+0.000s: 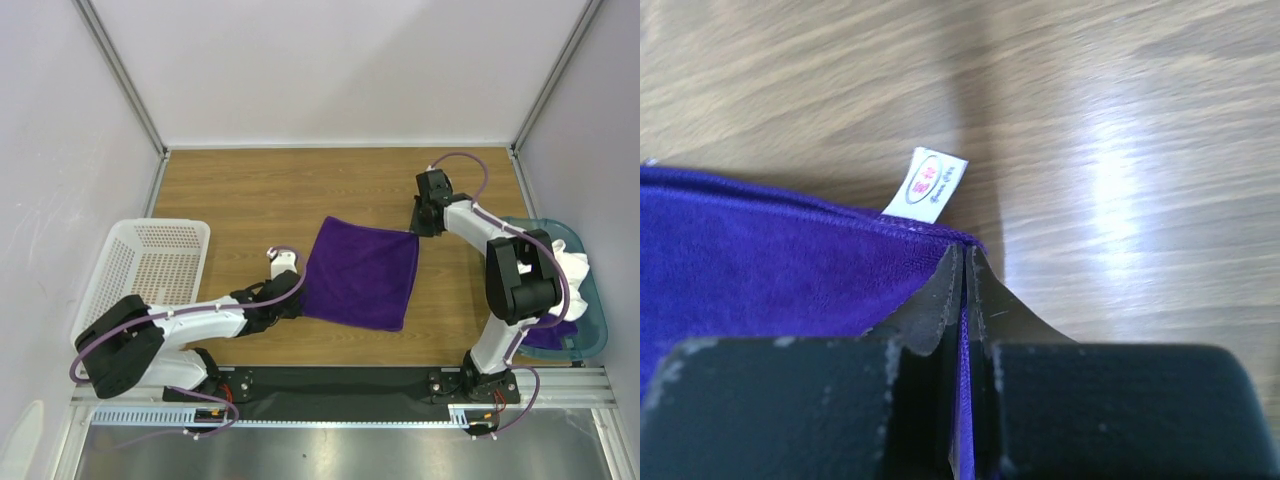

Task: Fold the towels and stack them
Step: Fold the towel

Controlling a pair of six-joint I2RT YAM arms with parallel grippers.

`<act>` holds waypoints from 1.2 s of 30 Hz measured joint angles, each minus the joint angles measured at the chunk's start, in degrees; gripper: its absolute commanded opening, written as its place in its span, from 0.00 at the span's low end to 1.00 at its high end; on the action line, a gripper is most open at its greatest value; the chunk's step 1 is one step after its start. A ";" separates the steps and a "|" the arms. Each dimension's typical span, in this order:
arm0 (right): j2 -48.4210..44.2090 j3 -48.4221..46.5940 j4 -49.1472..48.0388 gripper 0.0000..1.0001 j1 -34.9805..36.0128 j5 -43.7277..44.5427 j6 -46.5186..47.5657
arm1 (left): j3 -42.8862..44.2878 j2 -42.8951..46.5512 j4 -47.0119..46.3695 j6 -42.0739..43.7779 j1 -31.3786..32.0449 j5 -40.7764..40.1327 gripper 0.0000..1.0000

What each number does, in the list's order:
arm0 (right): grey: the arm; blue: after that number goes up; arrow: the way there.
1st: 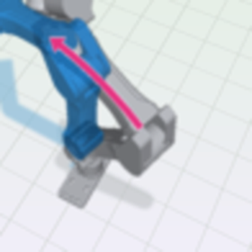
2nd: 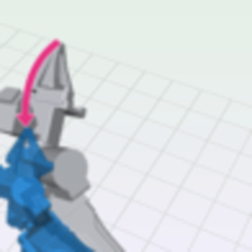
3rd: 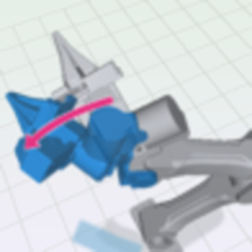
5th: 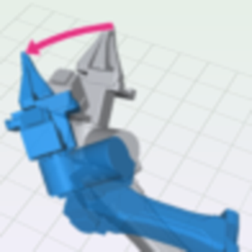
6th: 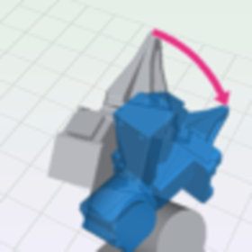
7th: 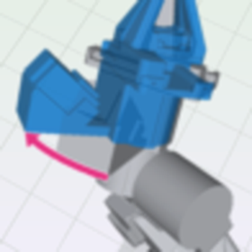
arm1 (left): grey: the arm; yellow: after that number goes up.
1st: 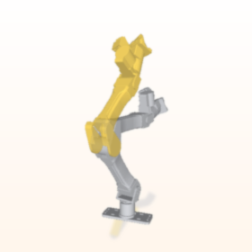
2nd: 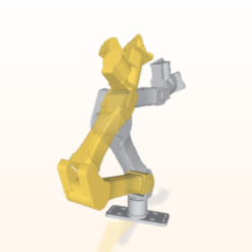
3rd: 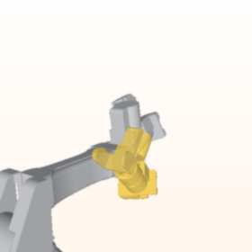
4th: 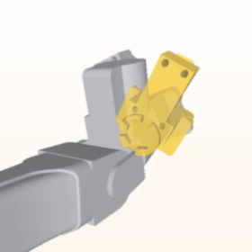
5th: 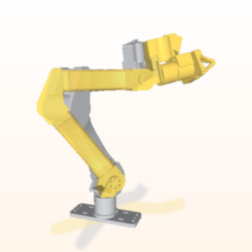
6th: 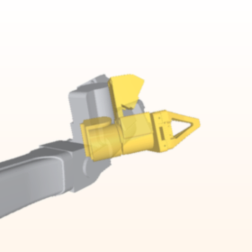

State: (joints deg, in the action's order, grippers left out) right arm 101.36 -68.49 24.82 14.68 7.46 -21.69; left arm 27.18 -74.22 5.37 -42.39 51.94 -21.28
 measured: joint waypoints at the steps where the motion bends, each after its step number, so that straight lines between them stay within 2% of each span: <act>1: 0.07 0.00 0.00 0.00 -0.39 -0.04 0.20 | 0.04 -0.07 -0.07 0.00 0.00 -0.02 0.06; 12: 3.61 0.02 -0.44 0.00 -2.82 -4.44 1.03 | 1.22 -1.60 -0.22 0.94 0.00 -0.17 0.06; 21: 3.61 0.00 -0.66 0.00 -3.19 -2.95 2.19 | 1.60 -2.16 -0.39 1.51 0.00 -0.22 0.06; 24: 3.58 0.02 -1.09 0.04 -3.30 -2.91 2.40 | 1.60 -2.16 -0.39 1.51 0.00 -0.22 0.06; 27: 3.58 0.13 -1.62 0.14 -3.58 -2.89 2.54 | 1.60 -2.16 -0.39 1.55 0.00 -0.35 0.07; 30: 3.58 0.46 -1.97 0.32 -4.13 -3.02 2.43 | 1.73 -2.16 -0.31 2.36 0.00 -0.28 0.09; 31: 3.50 0.66 -2.19 0.43 -4.28 -3.32 2.47 | 1.95 -2.21 -0.04 2.75 0.00 -0.15 0.11; 33: 2.97 1.36 -2.36 0.54 -4.42 -4.00 2.47 | 2.43 -2.25 0.68 3.65 0.00 0.13 0.13; 34: 2.54 1.53 -2.12 0.61 -4.55 -4.46 2.69 | 2.71 -2.23 1.29 4.13 0.00 0.35 0.17; 35: 1.90 1.53 -1.86 0.63 -4.59 -4.94 2.62 | 3.02 -2.08 1.99 4.81 0.00 0.55 0.20; 36: 1.03 1.53 -1.64 0.65 -4.59 -5.42 2.80 | 3.26 -1.77 2.78 5.33 0.00 0.72 0.26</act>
State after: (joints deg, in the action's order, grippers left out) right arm 102.39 -66.96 23.18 10.09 2.04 -18.90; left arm 30.44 -75.99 8.14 -37.06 51.94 -20.56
